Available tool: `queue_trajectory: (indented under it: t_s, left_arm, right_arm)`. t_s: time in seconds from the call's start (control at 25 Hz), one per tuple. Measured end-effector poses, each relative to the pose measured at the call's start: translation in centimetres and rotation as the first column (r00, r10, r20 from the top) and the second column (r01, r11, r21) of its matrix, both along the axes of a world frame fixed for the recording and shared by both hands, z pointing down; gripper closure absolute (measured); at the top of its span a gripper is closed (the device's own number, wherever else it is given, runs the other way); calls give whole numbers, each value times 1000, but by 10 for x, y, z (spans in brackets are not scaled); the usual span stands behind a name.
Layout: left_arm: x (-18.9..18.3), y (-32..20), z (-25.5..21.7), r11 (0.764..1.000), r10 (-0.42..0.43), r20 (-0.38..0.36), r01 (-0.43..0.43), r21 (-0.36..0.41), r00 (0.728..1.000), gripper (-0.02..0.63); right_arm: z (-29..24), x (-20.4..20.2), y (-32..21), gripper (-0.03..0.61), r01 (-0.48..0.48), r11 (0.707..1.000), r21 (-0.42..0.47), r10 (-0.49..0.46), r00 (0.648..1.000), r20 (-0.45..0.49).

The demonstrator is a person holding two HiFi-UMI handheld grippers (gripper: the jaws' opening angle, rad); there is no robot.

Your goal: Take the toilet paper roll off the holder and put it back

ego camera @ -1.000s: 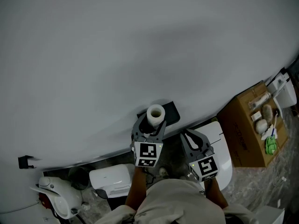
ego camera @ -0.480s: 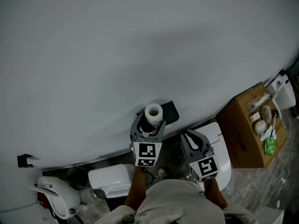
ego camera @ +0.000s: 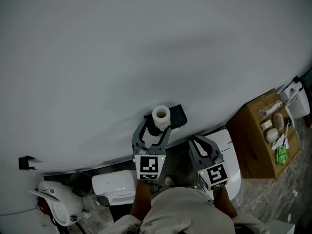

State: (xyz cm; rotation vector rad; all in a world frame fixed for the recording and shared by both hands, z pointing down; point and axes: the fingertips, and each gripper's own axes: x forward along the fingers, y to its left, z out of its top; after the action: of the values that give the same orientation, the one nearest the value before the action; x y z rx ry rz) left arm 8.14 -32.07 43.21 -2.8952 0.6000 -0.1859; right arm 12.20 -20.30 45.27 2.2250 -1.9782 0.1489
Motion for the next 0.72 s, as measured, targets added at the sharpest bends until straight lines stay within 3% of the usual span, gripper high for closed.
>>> queue_trajectory:
  t_s: [0.08,0.24,0.72]
  left_arm:
    - [-9,8,-9,1000,16,-31,-16,1,999,287]
    - [-25,20,-14,1000,15,-61,-15,-7,998,356]
    - [-46,65,6,999,-8,-8,8,-45,1000,379]
  right_arm:
    - [-3,-2,1,541,10,1000,3,-10,1000,-10]
    - [-5,-6,4,546,30,999,10,-30,999,-16]
    - [-2,-21,25,548,131,991,2,-131,991,-16]
